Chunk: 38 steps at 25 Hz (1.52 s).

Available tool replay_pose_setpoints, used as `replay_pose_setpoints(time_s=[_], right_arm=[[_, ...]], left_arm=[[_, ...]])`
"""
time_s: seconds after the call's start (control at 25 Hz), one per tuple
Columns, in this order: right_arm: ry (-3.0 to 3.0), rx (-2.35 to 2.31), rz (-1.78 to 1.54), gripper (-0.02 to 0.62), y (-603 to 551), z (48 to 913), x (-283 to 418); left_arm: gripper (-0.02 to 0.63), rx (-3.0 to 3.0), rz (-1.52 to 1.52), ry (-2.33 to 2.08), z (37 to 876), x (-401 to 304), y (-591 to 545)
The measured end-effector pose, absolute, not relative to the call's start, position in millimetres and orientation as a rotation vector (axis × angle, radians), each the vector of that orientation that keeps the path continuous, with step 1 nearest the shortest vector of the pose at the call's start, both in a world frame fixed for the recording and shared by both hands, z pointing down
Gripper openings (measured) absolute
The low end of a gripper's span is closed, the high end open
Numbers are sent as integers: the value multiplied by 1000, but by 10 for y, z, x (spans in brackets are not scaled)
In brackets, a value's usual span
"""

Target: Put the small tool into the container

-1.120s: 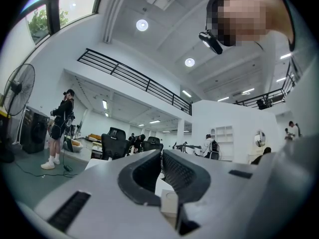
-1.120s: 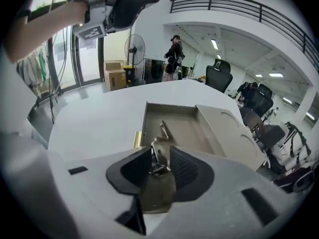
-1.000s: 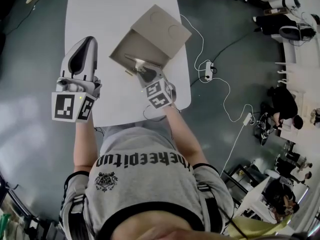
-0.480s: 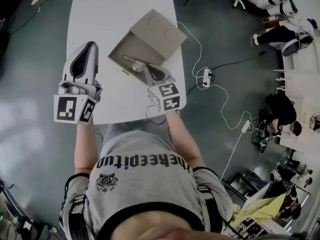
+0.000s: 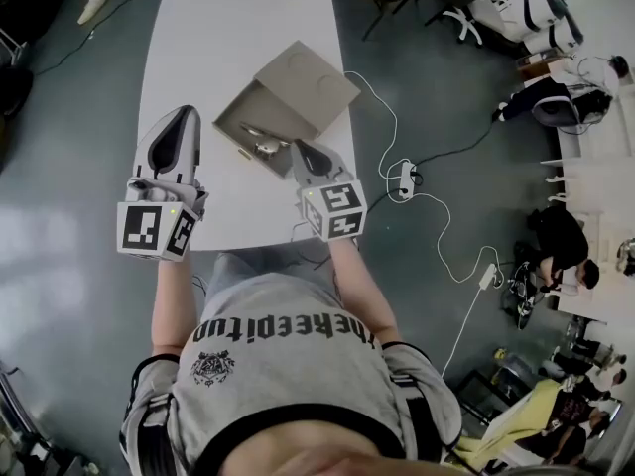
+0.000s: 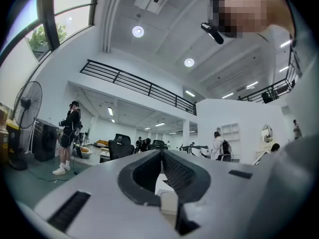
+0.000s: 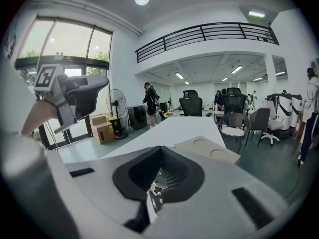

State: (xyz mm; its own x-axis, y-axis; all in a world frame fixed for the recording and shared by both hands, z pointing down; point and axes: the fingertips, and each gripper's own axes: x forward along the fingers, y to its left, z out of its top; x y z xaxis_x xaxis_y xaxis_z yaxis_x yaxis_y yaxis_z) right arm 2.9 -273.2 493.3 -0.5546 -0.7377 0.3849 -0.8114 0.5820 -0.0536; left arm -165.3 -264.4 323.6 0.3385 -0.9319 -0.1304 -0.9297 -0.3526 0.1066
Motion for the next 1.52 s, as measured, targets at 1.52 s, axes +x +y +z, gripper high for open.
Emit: replay_pose_setpoints(time_s=[1.52], right_arm=[[-2780,1366,0,-5,-1910,3387,1305]], left_arm=[[14,2534,-323,-1993,2729,-624,-1470]])
